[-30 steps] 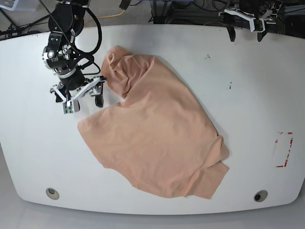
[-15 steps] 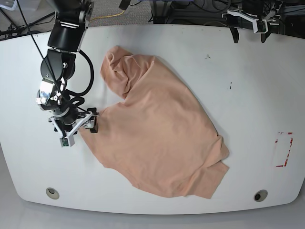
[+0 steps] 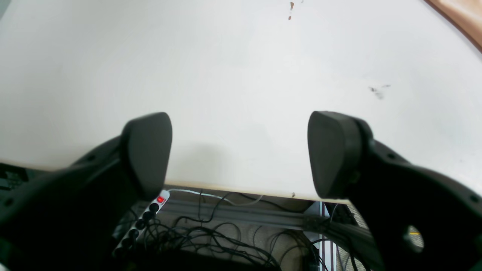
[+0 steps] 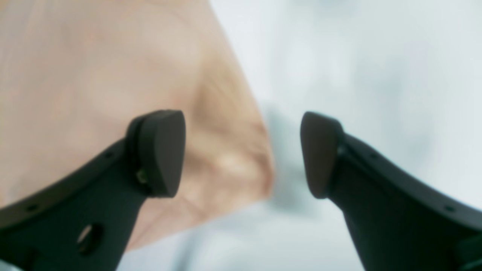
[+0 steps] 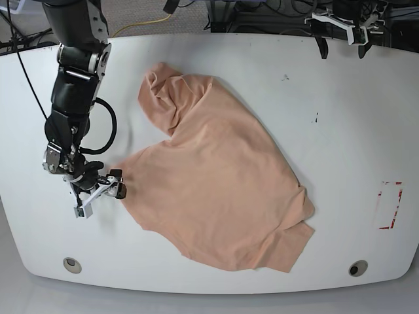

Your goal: Fold the T-shirt properly

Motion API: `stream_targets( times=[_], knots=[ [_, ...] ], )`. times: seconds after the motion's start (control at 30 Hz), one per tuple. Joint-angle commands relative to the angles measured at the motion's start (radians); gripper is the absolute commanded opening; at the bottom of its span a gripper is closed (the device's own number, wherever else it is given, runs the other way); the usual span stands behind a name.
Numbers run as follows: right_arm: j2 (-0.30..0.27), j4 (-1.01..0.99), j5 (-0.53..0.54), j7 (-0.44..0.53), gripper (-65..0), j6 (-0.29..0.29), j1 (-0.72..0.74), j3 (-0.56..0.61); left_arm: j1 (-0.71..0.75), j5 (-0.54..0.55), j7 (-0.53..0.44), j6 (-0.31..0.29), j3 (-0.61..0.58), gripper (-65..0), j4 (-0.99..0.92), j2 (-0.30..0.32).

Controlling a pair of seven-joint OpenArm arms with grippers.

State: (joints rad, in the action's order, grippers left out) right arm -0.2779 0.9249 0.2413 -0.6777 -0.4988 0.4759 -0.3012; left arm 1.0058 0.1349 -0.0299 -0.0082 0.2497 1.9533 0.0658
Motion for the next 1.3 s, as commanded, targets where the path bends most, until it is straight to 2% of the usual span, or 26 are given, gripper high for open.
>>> stream_targets(
  times=[0.0, 0.13, 0.33, 0.5, 0.63, 0.77, 0.87, 0.97, 1.03, 1.17, 1.27],
  knots=[
    [-0.034, -0.054, 0.017, 0.048, -19.0, -0.01, 0.053, 0.021, 0.014, -0.001, -0.025, 0.001, 0.003, -12.5, 0.016, 0.001],
    [-0.039, -0.134, 0.019, 0.117, -19.0, -0.01, 0.068, 0.093, 0.014, 0.001, -0.025, 0.001, 0.003, -12.5, 0.016, 0.001],
    [-0.04, -0.205, 0.017, 0.191, -19.0, -0.007, 0.062, 0.102, 0.014, 0.001, -0.026, 0.001, 0.003, -12.5, 0.018, 0.001],
    [-0.037, -0.226, 0.017, 0.194, -19.2, -0.007, 0.062, 0.104, 0.012, 0.001, -0.026, 0.001, 0.003, -12.5, 0.018, 0.001],
    [-0.031, -0.221, 0.026, 0.191, -19.7, -0.007, 0.045, 0.155, 0.012, 0.002, -0.026, 0.001, -0.002, -12.5, 0.021, 0.001],
    [-0.01, -0.22, 0.022, 0.191, -29.8, -0.007, 0.036, 0.172, 0.011, 0.002, -0.026, 0.001, -0.023, -12.5, 0.022, 0.002],
    [-0.007, -0.22, 0.02, 0.191, -42.2, -0.004, 0.036, 0.172, 0.009, 0.002, -0.026, 0.0, -0.06, -12.5, 0.024, 0.009],
    [-0.007, -0.22, 0.02, 0.191, -58.5, -0.004, 0.036, 0.172, -0.017, 0.001, -0.026, 0.0, -0.099, -12.4, 0.025, 0.009],
    [-0.008, -0.201, 0.019, 0.186, -65.0, -0.004, 0.036, 0.172, -0.031, -0.001, -0.025, 0.0, -0.128, -12.4, 0.024, 0.009],
    [-0.008, -0.03, 0.019, 0.143, -65.0, -0.002, -0.016, 0.172, -0.074, -0.001, -0.02, 0.0, -0.209, -12.2, 0.022, 0.036],
    [-0.008, 0.185, 0.019, 0.054, -65.0, -0.001, -0.062, 0.172, -0.127, -0.001, 0.046, 0.0, -0.295, -12.2, 0.022, 0.084]
  ],
)
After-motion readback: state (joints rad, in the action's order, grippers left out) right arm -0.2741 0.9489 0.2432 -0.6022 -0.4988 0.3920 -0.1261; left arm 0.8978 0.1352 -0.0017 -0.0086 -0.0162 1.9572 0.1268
